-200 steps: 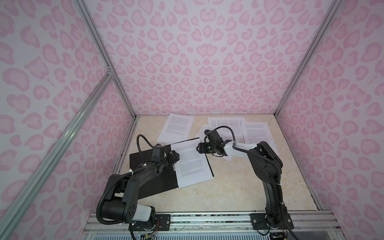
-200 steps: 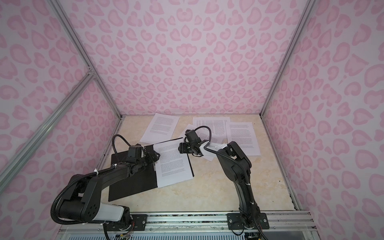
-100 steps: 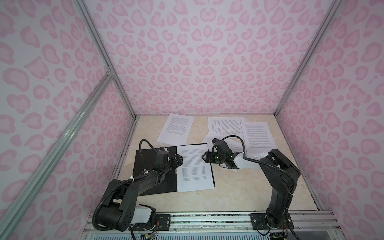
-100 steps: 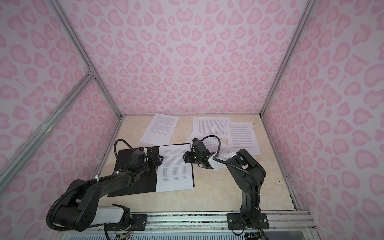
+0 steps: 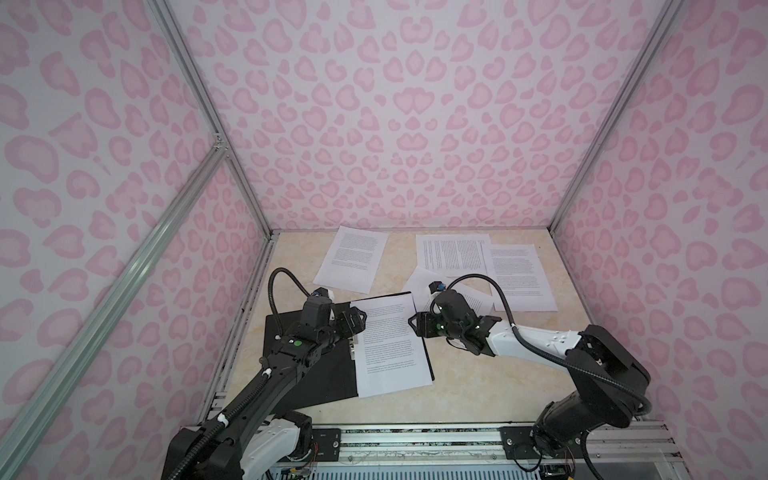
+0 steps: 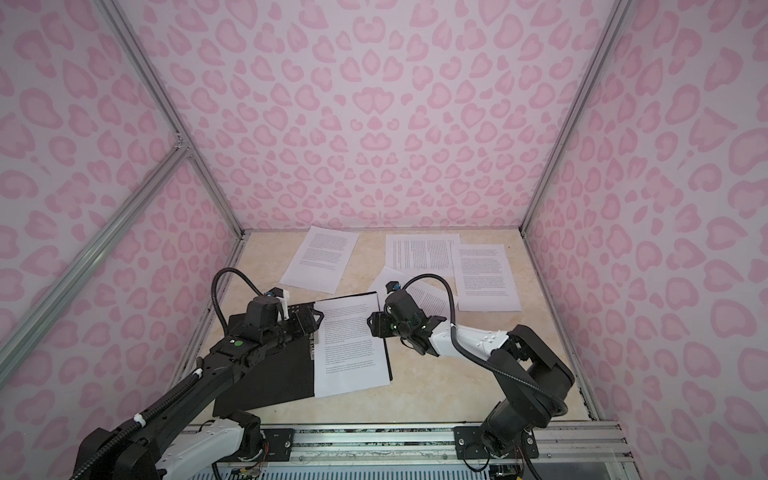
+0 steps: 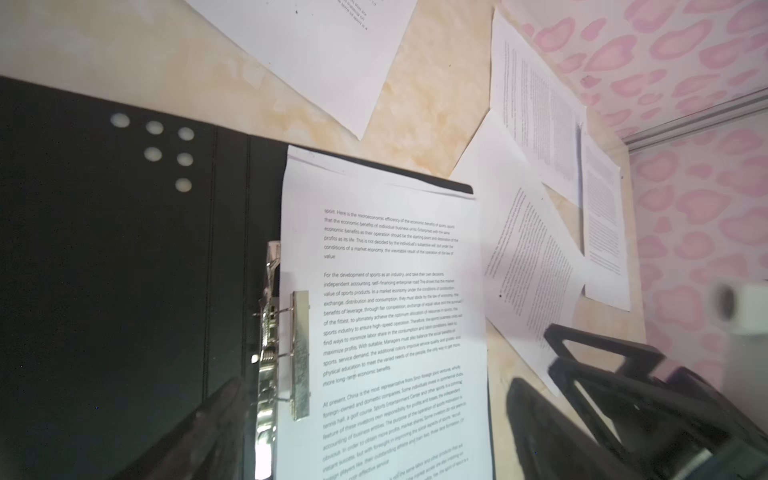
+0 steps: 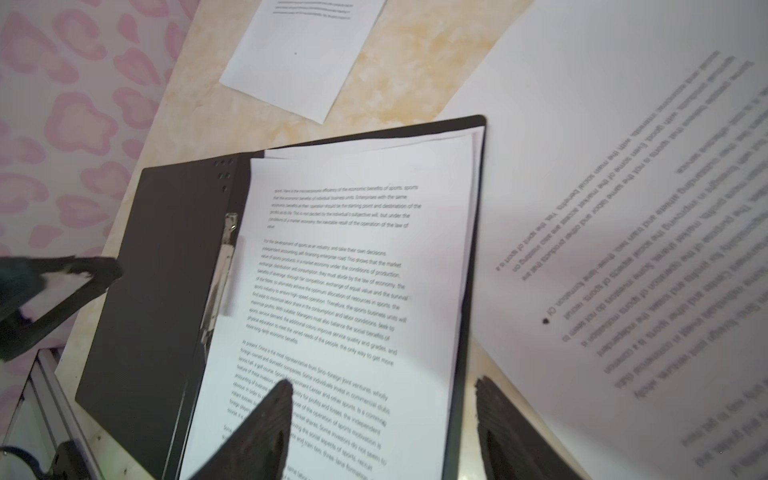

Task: Put the files into the folder

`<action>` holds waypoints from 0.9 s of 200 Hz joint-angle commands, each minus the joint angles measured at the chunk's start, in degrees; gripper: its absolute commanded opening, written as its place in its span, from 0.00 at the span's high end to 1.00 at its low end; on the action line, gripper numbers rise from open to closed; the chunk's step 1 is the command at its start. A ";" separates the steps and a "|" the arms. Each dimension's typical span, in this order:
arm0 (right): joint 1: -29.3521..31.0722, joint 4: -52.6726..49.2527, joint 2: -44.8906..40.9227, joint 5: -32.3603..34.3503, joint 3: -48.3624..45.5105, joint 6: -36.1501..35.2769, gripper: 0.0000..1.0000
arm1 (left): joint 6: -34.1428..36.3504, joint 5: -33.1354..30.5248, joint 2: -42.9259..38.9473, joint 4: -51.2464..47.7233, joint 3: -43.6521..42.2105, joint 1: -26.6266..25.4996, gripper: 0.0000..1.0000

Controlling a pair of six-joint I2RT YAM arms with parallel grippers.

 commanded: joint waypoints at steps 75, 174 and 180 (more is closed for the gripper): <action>22.35 -7.30 -11.30 3.38 -13.47 9.30 0.79 | 5.83 2.35 7.55 4.85 -4.02 -0.01 0.00; 26.22 -7.73 -6.61 9.54 -14.71 13.02 0.85 | 5.30 -0.66 4.48 3.83 -5.47 0.00 0.01; 26.14 -7.80 -6.47 9.65 -14.71 12.84 0.85 | 5.25 -0.66 4.39 3.83 -5.47 -0.04 0.00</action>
